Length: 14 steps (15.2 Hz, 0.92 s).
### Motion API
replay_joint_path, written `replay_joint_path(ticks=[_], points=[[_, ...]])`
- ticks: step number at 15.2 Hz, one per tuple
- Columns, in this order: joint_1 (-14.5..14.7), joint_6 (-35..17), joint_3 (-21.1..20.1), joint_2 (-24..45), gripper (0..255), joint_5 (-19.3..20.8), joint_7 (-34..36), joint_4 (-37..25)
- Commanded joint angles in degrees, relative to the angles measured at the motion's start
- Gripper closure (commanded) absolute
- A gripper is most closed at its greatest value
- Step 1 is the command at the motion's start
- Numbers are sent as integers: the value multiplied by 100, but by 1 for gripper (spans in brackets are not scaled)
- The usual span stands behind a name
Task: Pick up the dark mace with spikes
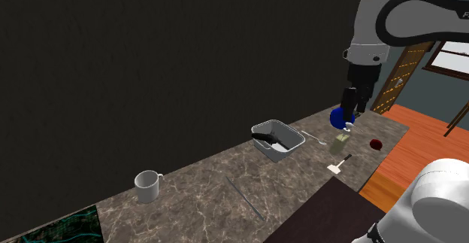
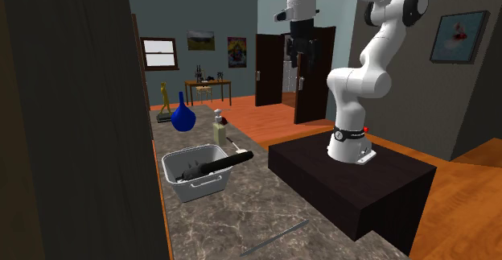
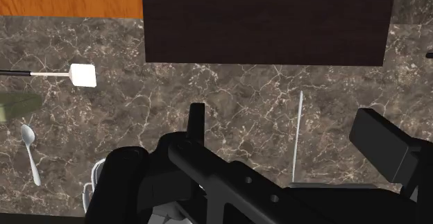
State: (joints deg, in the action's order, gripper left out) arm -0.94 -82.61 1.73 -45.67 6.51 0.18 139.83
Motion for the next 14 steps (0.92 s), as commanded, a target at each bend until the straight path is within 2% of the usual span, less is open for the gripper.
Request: replay_joint_path(ticks=[1, 7, 14], points=[[0, 0, 0, 0, 0, 0, 0, 0], [-225, -894, -25, 1360, 0, -522, 968, -252], [-418, -1772, 78, 2989, 0, -1104, 1859, -832]])
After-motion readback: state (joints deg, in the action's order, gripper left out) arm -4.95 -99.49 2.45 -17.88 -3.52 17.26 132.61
